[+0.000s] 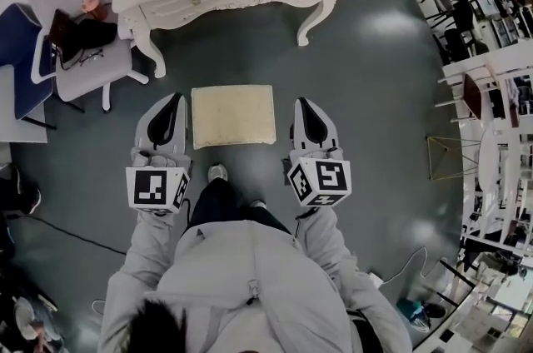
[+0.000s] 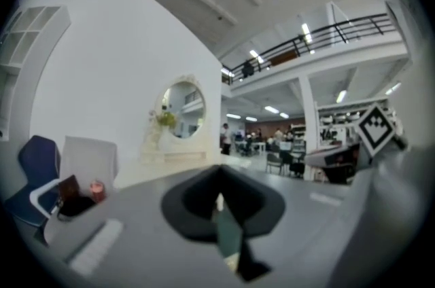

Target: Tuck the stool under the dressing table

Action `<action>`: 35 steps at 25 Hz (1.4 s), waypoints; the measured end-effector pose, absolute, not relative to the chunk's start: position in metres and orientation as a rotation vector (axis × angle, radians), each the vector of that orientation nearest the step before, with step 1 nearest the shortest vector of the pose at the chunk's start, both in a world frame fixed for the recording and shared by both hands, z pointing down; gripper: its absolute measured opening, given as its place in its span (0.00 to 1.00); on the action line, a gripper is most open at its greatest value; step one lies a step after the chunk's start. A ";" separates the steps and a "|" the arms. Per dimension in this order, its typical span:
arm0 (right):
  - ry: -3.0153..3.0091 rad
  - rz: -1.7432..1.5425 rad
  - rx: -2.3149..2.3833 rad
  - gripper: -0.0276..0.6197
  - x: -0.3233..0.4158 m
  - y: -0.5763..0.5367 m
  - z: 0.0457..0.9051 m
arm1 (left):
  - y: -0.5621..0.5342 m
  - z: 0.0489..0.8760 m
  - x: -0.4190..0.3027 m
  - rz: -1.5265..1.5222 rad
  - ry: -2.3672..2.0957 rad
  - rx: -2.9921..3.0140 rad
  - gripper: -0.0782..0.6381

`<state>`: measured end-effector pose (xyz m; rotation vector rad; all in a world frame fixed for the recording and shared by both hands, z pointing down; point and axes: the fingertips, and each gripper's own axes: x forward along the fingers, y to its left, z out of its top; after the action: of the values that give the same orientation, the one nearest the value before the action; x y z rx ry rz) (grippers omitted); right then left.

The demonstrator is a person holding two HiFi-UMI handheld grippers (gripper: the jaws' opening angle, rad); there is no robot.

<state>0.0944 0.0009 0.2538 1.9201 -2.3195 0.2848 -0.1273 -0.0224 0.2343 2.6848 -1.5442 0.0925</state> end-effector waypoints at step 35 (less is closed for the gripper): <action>-2.119 0.745 1.636 0.12 0.109 0.068 0.512 | 0.049 0.483 -0.096 0.372 -1.343 2.431 0.16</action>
<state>0.1093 0.0679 0.5124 1.6358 -2.1187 0.7453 -0.0964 0.0493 0.4827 2.4310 -1.3431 0.3724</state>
